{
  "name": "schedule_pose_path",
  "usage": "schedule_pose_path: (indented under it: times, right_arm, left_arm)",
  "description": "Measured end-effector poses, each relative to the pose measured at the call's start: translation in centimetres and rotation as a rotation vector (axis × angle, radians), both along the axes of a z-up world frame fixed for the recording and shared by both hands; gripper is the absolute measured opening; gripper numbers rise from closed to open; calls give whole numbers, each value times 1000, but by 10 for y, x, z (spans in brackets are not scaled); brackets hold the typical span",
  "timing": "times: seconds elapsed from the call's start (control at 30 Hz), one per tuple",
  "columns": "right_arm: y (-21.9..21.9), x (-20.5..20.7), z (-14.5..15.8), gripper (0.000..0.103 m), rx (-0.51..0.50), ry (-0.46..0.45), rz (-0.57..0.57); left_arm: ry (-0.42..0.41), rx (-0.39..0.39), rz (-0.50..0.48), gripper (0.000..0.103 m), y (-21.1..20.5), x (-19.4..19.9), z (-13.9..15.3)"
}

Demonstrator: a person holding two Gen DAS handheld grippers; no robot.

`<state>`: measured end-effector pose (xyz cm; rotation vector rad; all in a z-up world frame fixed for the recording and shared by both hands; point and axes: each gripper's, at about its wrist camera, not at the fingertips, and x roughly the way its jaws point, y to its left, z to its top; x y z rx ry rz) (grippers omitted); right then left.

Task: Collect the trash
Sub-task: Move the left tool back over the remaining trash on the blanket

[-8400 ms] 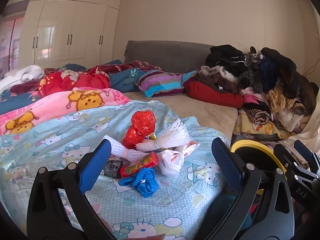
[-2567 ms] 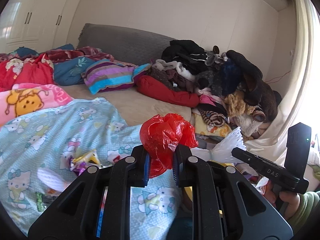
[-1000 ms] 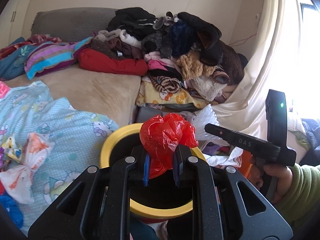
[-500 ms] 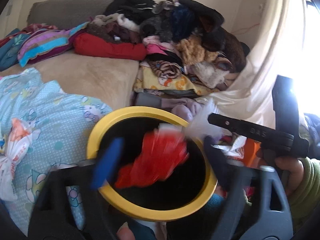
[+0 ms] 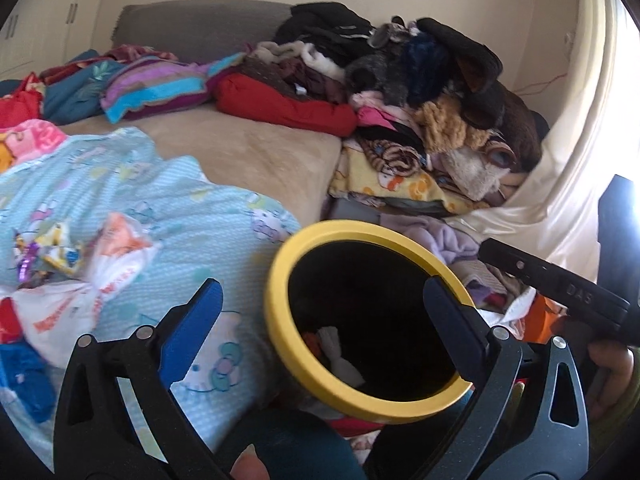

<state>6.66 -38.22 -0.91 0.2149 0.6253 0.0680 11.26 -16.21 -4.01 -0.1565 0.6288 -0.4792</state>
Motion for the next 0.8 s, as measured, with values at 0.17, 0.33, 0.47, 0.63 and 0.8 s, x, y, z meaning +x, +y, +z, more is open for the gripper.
schedule_pose_path:
  times: [0.17,0.33,0.47,0.63,0.8]
  right_arm:
    - [19,-5,8,75,-30,-32,36]
    - [38,-10,14,77,-48,-57,69]
    - [52,-14,19,78,-68,-82,92]
    - [73,-18,24,82,-90,-116,132]
    - [93,-20,27,83,-106,-135,167]
  left_arm:
    - [-35,-2,56,92,20,-4,10]
    - [-52,-21,107,92,37,-6,17]
    - [-67,-29,143,92,50,-8,23]
    - [-79,-37,178,92,65,-12,27]
    - [-87,-50,212,92,83,-16,30]
